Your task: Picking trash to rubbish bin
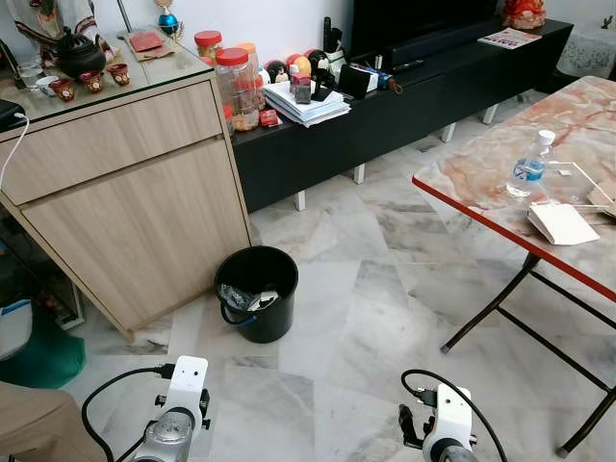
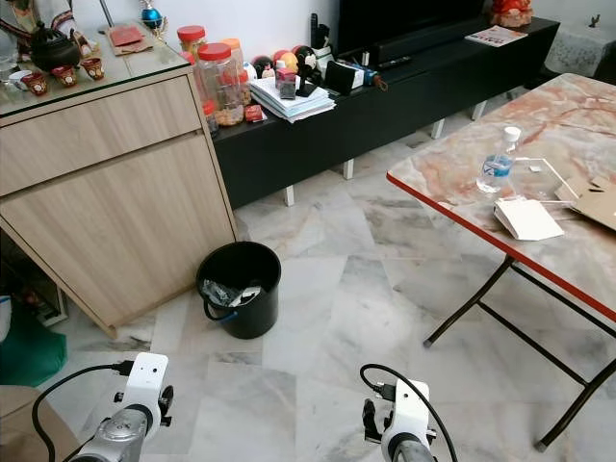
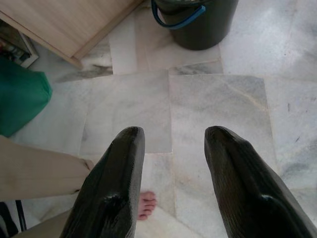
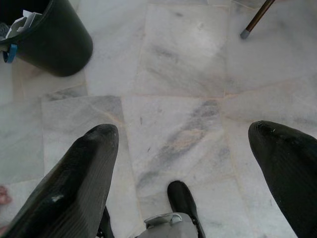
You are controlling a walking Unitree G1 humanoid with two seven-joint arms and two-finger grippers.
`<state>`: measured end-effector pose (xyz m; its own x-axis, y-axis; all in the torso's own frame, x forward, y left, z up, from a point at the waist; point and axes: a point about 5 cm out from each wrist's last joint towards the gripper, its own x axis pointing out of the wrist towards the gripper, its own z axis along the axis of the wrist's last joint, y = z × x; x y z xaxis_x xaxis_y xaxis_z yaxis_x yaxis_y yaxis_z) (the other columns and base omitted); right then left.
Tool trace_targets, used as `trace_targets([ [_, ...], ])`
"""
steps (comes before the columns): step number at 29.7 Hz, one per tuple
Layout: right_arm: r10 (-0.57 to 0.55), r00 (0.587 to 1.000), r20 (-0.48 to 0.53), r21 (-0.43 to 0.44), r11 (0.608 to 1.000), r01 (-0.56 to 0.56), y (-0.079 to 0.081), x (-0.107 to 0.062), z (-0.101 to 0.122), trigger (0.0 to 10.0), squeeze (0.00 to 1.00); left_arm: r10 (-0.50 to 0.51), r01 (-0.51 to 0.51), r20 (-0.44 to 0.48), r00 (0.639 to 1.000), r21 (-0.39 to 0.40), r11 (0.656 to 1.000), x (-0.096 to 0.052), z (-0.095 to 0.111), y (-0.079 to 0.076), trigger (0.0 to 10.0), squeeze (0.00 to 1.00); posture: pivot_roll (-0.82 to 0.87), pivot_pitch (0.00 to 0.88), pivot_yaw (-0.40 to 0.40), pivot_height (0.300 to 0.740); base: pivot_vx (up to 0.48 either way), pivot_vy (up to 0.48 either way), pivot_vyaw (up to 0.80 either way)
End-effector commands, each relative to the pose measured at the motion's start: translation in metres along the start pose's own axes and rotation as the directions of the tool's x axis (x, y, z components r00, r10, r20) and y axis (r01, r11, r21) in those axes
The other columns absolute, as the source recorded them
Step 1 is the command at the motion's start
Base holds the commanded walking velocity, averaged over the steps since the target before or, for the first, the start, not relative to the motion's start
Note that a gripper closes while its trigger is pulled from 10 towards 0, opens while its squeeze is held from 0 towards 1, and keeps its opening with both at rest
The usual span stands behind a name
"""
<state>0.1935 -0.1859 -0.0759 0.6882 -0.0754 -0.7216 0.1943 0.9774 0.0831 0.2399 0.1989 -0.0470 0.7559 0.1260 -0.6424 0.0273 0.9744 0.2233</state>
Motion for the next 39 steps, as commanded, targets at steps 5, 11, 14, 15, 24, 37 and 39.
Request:
trace_targets([
  [5, 0.010, 1.000, 0.006, -0.007, 1.000, -0.010, 0.0045, 0.0011, 0.0027, 10.0, 0.00, 0.028, -0.028, -0.008, 1.000, 0.048, 0.998, 0.0007, 0.0007, 0.0056, 10.0, 0.00, -0.06, 0.000, 0.051, 0.740, 0.000, -0.384, -0.78],
  [11, 0.015, 1.000, 0.005, -0.013, 1.000, -0.015, 0.0053, 0.0012, 0.0027, 10.0, 0.00, 0.032, -0.032, -0.006, 0.999, 0.028, 0.999, 0.0007, 0.0009, 0.0067, 10.0, 0.00, -0.05, 0.000, 0.047, 0.740, 0.000, 0.000, -0.78],
  [14, 0.021, 1.000, 0.003, -0.015, 1.000, -0.021, 0.0067, 0.0012, 0.0022, 10.0, 0.00, 0.033, -0.033, -0.006, 0.999, 0.026, 0.999, 0.0005, 0.0005, 0.0065, 10.0, 0.00, -0.05, 0.000, 0.045, 0.740, 0.000, 0.000, -0.79],
  [15, 0.022, 1.000, 0.003, -0.015, 1.000, -0.022, 0.0071, 0.0013, 0.0023, 10.0, 0.00, 0.033, -0.032, -0.007, 0.999, 0.026, 0.999, 0.0005, 0.0003, 0.0064, 10.0, 0.00, -0.05, 0.000, 0.045, 0.740, 0.000, 0.000, -0.79],
  [24, 0.024, 1.000, 0.007, -0.017, 1.000, -0.024, 0.0083, 0.0017, 0.0036, 10.0, 0.00, 0.035, -0.035, -0.008, 0.999, 0.023, 0.999, 0.0005, 0.0003, 0.0072, 10.0, 0.00, -0.05, 0.000, 0.046, 0.740, 0.000, 0.000, -0.78],
  [37, 0.027, 1.000, 0.010, -0.020, 0.999, -0.027, 0.0086, 0.0020, 0.0049, 10.0, 0.00, 0.035, -0.035, -0.004, 0.999, 0.044, 0.998, 0.0006, 0.0010, 0.0067, 10.0, 0.00, -0.05, 0.000, 0.044, 0.740, 0.000, -0.129, -0.79],
  [39, 0.028, 1.000, 0.010, -0.020, 0.999, -0.027, 0.0087, 0.0021, 0.0049, 10.0, 0.00, 0.035, -0.035, -0.003, 0.999, 0.038, 0.999, 0.0006, 0.0011, 0.0065, 10.0, 0.00, -0.05, 0.000, 0.044, 0.740, 0.000, 0.000, -0.79],
])
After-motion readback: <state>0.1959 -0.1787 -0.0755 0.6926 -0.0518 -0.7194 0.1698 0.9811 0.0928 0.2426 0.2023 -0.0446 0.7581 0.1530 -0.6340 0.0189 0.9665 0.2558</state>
